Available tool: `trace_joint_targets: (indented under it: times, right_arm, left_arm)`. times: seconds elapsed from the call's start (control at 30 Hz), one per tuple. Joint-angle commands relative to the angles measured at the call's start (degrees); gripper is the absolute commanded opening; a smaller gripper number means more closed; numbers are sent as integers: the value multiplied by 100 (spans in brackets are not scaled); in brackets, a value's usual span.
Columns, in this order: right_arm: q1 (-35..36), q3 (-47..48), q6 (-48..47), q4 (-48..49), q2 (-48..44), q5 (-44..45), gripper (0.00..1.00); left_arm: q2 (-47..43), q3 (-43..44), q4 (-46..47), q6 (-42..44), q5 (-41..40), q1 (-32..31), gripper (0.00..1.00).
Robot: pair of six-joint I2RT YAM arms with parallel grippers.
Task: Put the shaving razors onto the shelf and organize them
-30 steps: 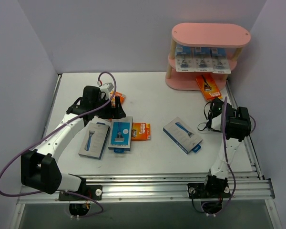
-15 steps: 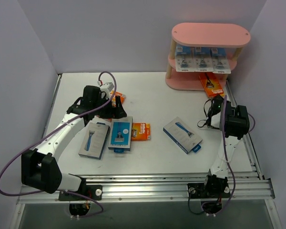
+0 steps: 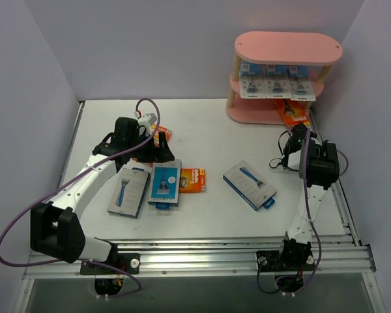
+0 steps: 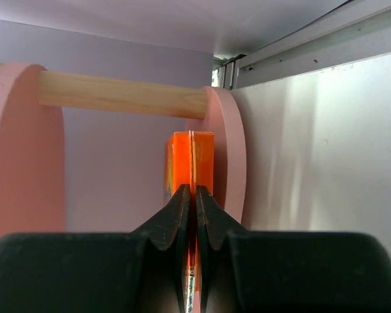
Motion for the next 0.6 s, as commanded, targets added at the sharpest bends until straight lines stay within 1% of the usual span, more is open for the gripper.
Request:
trace_joint_targets:
  times: [0.0, 0.2, 0.23, 0.57]
  right_arm:
    - [72, 260, 30, 1526, 137, 436, 0]
    - [160, 375, -119, 1579, 216, 594, 0]
    - [186, 367, -163, 1649, 234, 742, 0]
    - [301, 595, -76, 1746, 427, 1103, 0]
  left_arm:
    - [6, 194, 266, -38, 175, -13, 94]
    - [41, 185, 284, -64, 237, -13, 94]
    - [50, 185, 292, -73, 254, -13, 94]
    - [77, 167, 336, -99, 307, -13, 94]
